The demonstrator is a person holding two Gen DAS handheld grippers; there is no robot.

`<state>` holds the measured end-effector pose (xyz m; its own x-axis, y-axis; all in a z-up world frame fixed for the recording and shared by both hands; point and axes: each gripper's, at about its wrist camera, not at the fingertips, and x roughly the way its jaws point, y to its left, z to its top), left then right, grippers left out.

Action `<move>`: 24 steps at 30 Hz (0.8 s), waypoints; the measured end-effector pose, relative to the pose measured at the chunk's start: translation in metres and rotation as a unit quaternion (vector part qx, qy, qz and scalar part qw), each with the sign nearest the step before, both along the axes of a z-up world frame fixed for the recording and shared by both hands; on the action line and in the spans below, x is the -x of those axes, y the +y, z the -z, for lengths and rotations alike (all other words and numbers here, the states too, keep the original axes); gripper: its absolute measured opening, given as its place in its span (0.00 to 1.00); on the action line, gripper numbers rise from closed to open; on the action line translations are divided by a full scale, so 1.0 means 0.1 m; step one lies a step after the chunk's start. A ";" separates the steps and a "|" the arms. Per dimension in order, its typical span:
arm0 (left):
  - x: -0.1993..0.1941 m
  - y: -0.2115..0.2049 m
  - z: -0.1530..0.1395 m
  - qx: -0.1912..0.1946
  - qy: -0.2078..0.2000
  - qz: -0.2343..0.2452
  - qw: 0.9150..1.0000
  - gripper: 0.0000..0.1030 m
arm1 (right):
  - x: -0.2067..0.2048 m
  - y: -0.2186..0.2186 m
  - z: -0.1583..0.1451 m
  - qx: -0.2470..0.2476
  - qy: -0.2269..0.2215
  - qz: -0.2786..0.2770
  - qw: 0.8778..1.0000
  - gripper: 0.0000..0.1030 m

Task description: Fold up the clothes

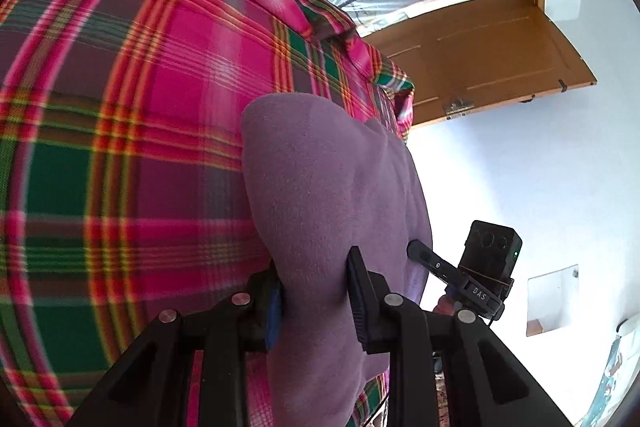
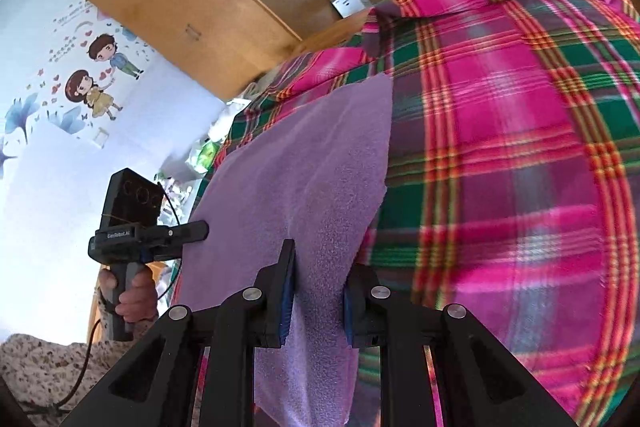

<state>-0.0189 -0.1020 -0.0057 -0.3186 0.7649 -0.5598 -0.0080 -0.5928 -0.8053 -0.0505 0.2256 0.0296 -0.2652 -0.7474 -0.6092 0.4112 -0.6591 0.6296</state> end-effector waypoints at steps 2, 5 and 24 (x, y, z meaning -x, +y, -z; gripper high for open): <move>0.05 -0.08 0.00 0.001 0.002 -0.005 1.000 0.28 | 0.05 -0.08 0.00 0.002 -0.001 -0.001 1.000 0.19; 0.12 -0.22 -0.02 0.002 0.006 -0.012 1.000 0.28 | 0.11 -0.17 0.01 0.008 -0.007 0.000 1.000 0.19; 0.54 -0.92 0.00 0.025 -0.001 -0.055 0.998 0.28 | 0.59 -0.85 0.14 0.025 -0.030 0.004 0.999 0.19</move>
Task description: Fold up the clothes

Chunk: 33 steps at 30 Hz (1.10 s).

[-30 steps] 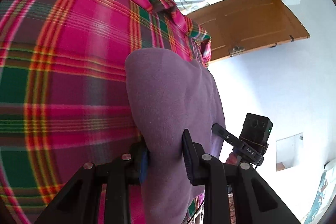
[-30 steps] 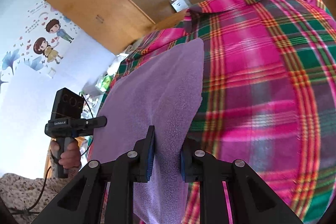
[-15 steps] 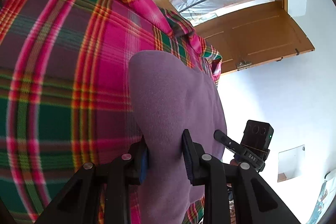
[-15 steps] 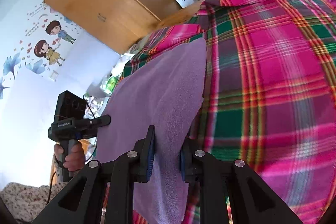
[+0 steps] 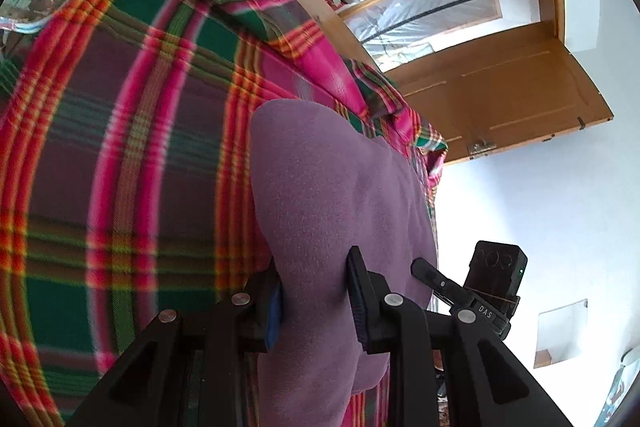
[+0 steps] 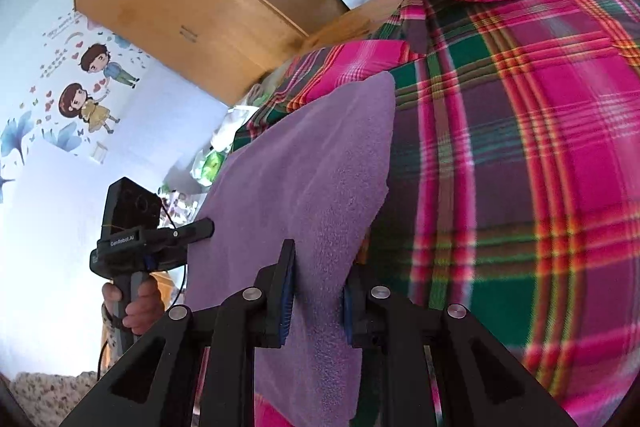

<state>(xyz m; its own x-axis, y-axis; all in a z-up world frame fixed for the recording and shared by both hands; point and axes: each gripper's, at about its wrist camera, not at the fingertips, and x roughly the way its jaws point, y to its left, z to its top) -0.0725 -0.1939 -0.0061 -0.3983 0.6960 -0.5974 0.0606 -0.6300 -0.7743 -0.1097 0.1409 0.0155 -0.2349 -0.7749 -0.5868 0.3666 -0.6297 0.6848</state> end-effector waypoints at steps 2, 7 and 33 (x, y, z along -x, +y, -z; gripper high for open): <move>0.06 -0.07 -0.01 0.004 0.001 -0.007 1.000 0.28 | 0.04 -0.07 0.02 0.005 -0.003 0.001 1.000 0.19; 0.17 -0.22 -0.04 0.011 0.005 -0.025 1.000 0.28 | 0.12 -0.21 0.04 0.019 -0.005 0.008 1.000 0.19; 0.47 -0.52 0.13 0.021 -0.012 -0.045 0.999 0.33 | 0.41 -0.50 0.28 0.001 -0.008 0.032 0.999 0.22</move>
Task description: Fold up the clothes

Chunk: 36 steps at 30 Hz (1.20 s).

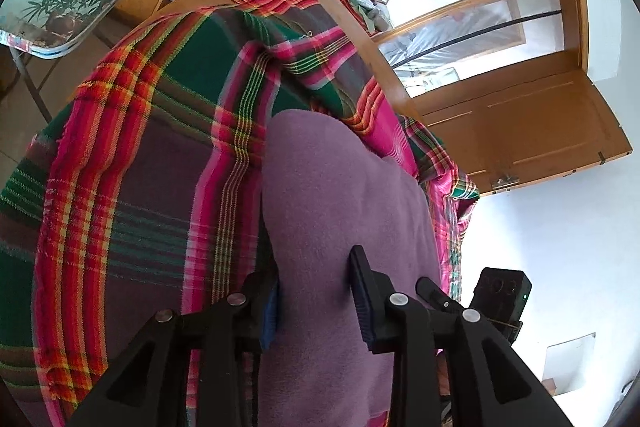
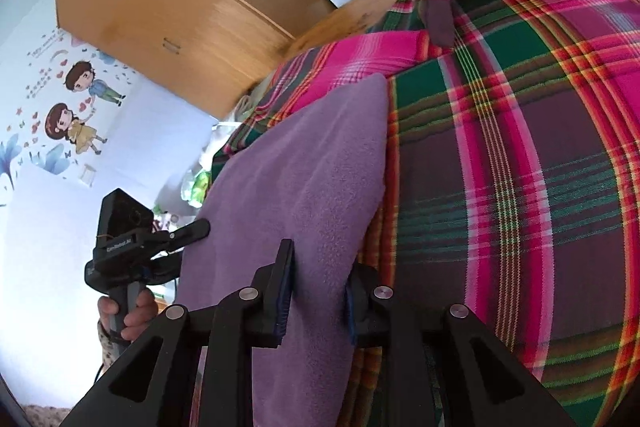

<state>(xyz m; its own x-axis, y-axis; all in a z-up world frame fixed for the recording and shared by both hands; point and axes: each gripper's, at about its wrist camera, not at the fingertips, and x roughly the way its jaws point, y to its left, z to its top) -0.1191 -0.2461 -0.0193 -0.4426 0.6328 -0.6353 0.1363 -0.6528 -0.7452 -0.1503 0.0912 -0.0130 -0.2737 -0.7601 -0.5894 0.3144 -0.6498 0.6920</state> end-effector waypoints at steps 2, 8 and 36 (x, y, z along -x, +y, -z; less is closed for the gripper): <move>0.00 -0.02 0.00 -0.001 -0.002 -0.001 1.000 0.35 | -0.01 -0.01 0.01 -0.008 0.005 0.000 1.000 0.24; -0.09 -0.07 -0.02 -0.007 -0.007 -0.013 1.000 0.38 | -0.07 -0.04 -0.08 -0.036 0.025 0.007 0.999 0.30; -0.82 0.45 -0.43 0.132 0.080 0.016 0.988 0.22 | -0.92 -0.47 -0.28 -0.195 0.188 -0.047 0.962 0.28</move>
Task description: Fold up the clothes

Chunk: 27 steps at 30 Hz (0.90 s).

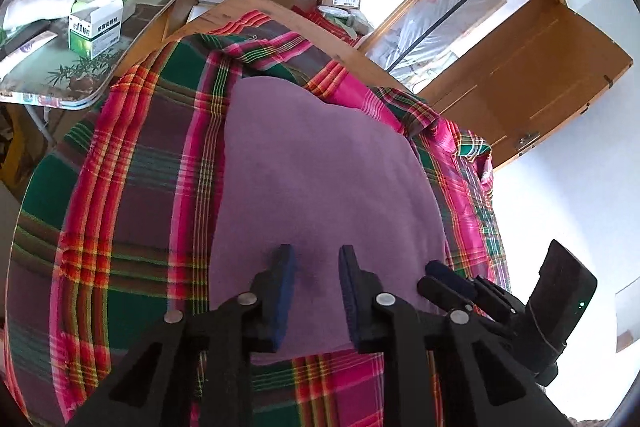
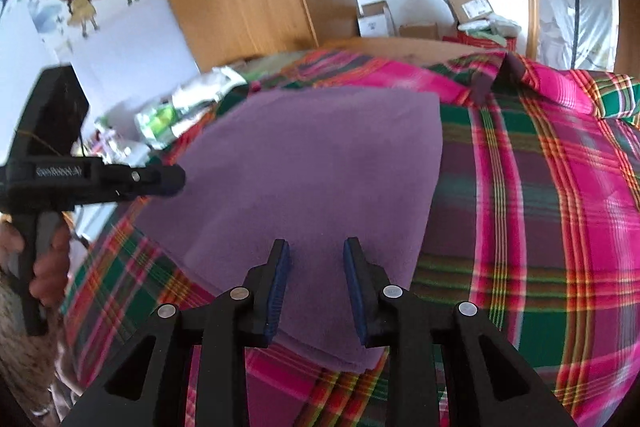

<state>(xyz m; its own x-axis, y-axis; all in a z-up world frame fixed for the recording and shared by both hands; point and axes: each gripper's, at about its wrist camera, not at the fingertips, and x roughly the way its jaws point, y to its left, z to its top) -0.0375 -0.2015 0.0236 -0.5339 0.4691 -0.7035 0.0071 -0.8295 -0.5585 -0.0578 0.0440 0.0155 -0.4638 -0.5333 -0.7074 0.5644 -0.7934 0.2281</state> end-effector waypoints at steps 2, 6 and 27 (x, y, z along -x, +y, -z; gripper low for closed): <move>0.00 -0.02 0.02 -0.008 0.001 -0.001 1.000 0.22 | 0.01 0.00 0.02 0.000 -0.001 0.001 1.000 0.28; -0.03 -0.01 0.04 0.003 0.010 -0.001 1.000 0.19 | 0.03 -0.02 0.05 -0.008 -0.003 0.003 1.000 0.29; -0.35 0.17 -0.10 0.061 0.005 -0.035 0.998 0.23 | -0.29 0.00 0.02 -0.045 0.036 0.049 0.997 0.29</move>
<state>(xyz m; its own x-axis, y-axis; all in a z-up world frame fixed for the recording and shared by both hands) -0.0026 -0.1844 0.0337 -0.5698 0.3413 -0.7475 0.0629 -0.8889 -0.4538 -0.0284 0.0444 0.0136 -0.5613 -0.4189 -0.7138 0.4956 -0.8608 0.1155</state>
